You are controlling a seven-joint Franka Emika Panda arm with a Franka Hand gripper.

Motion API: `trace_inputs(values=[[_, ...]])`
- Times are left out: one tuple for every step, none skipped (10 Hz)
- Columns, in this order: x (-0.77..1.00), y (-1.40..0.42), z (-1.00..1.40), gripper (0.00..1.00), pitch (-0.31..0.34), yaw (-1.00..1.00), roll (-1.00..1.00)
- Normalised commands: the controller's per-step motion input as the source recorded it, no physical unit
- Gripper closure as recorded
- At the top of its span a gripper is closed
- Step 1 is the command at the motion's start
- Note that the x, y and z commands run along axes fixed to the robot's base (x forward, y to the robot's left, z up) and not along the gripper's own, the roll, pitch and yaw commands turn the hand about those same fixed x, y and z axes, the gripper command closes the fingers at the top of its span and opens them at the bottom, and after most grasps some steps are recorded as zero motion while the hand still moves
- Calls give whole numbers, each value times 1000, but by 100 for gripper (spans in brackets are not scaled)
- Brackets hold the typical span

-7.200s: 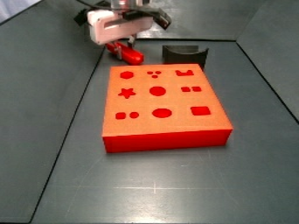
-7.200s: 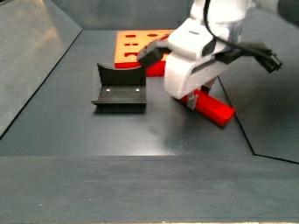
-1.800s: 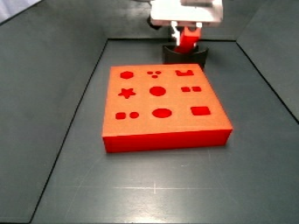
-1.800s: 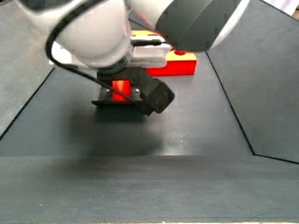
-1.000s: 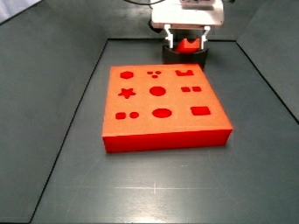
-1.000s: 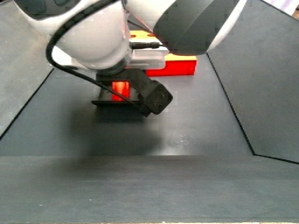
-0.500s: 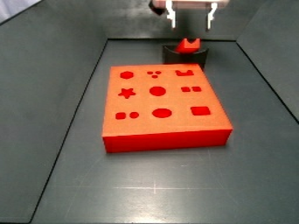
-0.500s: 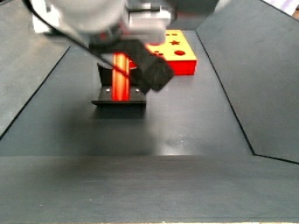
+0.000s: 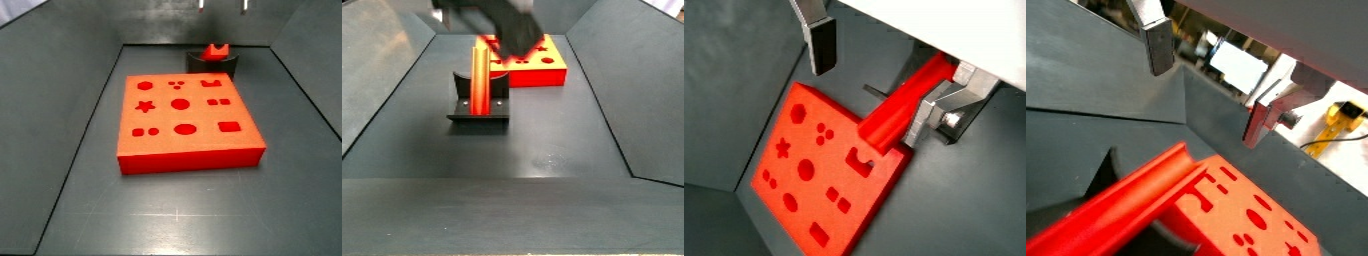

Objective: Pick up the arch object. Move up. Place the arch object on the fixture. Regrasp the arch object. Move to above the board. Insert the arch object.
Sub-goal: Regrasp the arch object.

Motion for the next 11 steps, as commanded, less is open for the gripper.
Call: trace_inputs(values=[[-28, -1000, 859, 0, 59, 18, 1000], [-71, -933, 730, 0, 49, 17, 1000], [-67, -752, 503, 0, 45, 16, 1000], [-46, -563, 264, 0, 43, 16, 1000], [-20, -372, 85, 0, 42, 16, 1000], [-9, -104, 52, 0, 41, 16, 1000], [-19, -28, 53, 0, 40, 16, 1000], [-13, -35, 34, 0, 38, 16, 1000], [-1, -42, 10, 0, 35, 17, 1000], [3, -31, 11, 0, 32, 18, 1000], [12, -23, 2, 0, 30, 19, 1000]])
